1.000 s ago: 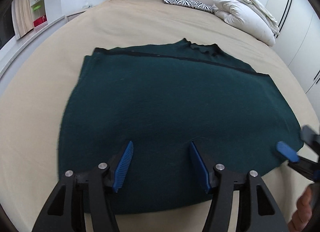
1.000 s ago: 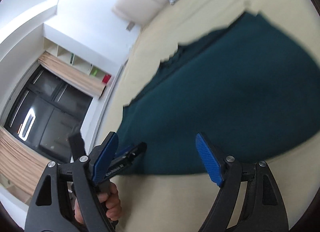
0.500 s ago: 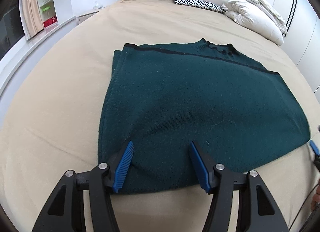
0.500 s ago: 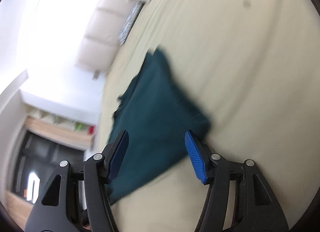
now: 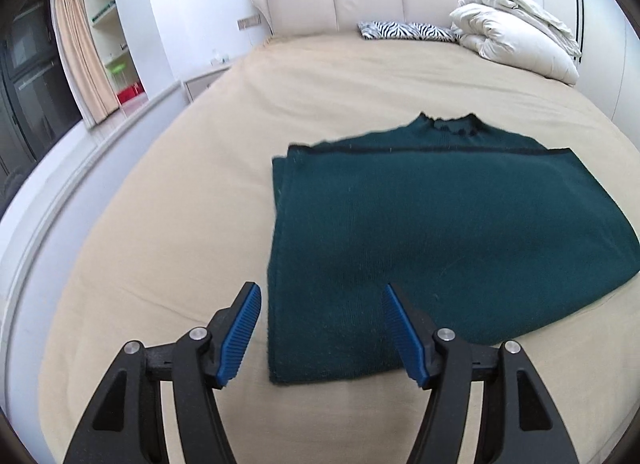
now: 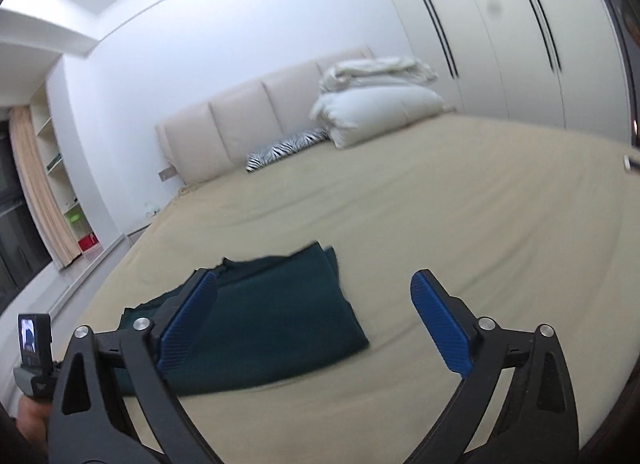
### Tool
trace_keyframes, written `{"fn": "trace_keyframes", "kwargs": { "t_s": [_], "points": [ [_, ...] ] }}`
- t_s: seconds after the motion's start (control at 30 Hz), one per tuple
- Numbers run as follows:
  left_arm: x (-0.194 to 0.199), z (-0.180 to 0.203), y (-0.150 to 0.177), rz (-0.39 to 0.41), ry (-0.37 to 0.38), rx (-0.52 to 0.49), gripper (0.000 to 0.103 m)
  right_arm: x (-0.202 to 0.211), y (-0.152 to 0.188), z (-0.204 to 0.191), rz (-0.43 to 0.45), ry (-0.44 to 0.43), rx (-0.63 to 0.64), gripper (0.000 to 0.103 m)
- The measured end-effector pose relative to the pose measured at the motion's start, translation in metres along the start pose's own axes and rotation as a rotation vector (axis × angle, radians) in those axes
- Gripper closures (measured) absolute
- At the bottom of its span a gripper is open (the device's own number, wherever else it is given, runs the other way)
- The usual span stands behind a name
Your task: Fold small clothes
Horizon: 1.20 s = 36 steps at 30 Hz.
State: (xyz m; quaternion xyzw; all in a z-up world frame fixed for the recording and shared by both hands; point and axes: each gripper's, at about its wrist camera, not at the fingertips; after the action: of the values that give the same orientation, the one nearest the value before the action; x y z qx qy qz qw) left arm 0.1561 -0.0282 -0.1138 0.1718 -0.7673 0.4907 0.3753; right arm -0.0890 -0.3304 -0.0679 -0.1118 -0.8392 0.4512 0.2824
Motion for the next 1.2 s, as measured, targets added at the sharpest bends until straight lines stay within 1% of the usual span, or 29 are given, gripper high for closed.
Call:
{"fn": "trace_keyframes", "kwargs": {
  "t_s": [0.1,0.2,0.27,0.33,0.37,0.47,0.57,0.63,0.7,0.77,0.83,0.9,0.93,1.0,1.07,1.2],
  "points": [
    [0.009,0.005,-0.004,0.030,-0.029,-0.021,0.032,-0.001,-0.007,-0.012,-0.022,-0.033,0.015,0.003],
    [0.014,0.010,-0.008,0.052,-0.036,-0.028,0.027,-0.024,-0.008,-0.019,-0.113,-0.076,-0.062,0.003],
    [0.016,0.014,-0.011,0.063,-0.034,-0.029,0.026,-0.045,0.000,-0.011,-0.240,-0.097,-0.166,0.003],
    [0.017,0.020,-0.013,0.068,-0.033,-0.036,0.023,-0.068,0.016,0.008,-0.361,-0.114,-0.306,0.003],
    [0.016,0.023,-0.014,0.068,-0.033,-0.041,0.023,-0.074,0.025,0.018,-0.397,-0.120,-0.354,0.003],
    [0.011,0.032,-0.016,0.060,-0.019,-0.050,0.023,-0.093,0.053,0.042,-0.470,-0.112,-0.473,0.003],
    [0.004,0.040,-0.019,0.048,0.001,-0.048,0.023,-0.113,0.076,0.059,-0.533,-0.130,-0.586,0.003],
    [-0.001,0.047,-0.020,0.036,0.011,-0.054,0.023,-0.124,0.087,0.068,-0.572,-0.126,-0.645,0.003],
    [-0.004,0.054,-0.021,0.034,0.013,-0.064,0.023,-0.131,0.095,0.077,-0.584,-0.128,-0.697,0.003],
    [-0.006,0.061,-0.023,0.034,0.026,-0.070,0.023,-0.137,0.099,0.086,-0.570,-0.134,-0.737,0.003],
    [-0.007,0.066,-0.025,0.038,0.052,-0.068,0.022,-0.141,0.095,0.089,-0.555,-0.145,-0.761,0.003],
    [-0.007,0.068,-0.026,0.045,0.106,-0.050,0.020,-0.149,0.093,0.089,-0.552,-0.146,-0.770,0.003],
    [-0.008,0.067,-0.027,0.047,0.161,-0.027,0.018,-0.152,0.090,0.089,-0.552,-0.139,-0.773,0.003],
    [-0.010,0.065,-0.028,0.048,0.221,0.009,0.017,-0.156,0.087,0.089,-0.551,-0.135,-0.790,0.004],
    [-0.012,0.065,-0.029,0.047,0.238,0.017,0.016,-0.158,0.083,0.090,-0.538,-0.122,-0.810,0.005],
    [-0.021,0.064,-0.032,0.027,0.275,0.042,0.015,-0.164,0.071,0.085,-0.536,-0.115,-0.792,0.009]
  ]
}}
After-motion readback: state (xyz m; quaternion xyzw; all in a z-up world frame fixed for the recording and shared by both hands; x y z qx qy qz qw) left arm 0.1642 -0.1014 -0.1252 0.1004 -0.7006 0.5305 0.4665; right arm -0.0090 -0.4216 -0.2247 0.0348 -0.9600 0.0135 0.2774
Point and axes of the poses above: each gripper's, at about its wrist camera, not at the fingertips, and x roughly against the way its jaws point, z to its right, y to its underside, and after that the axes turned 9 degrees about -x, right-handed
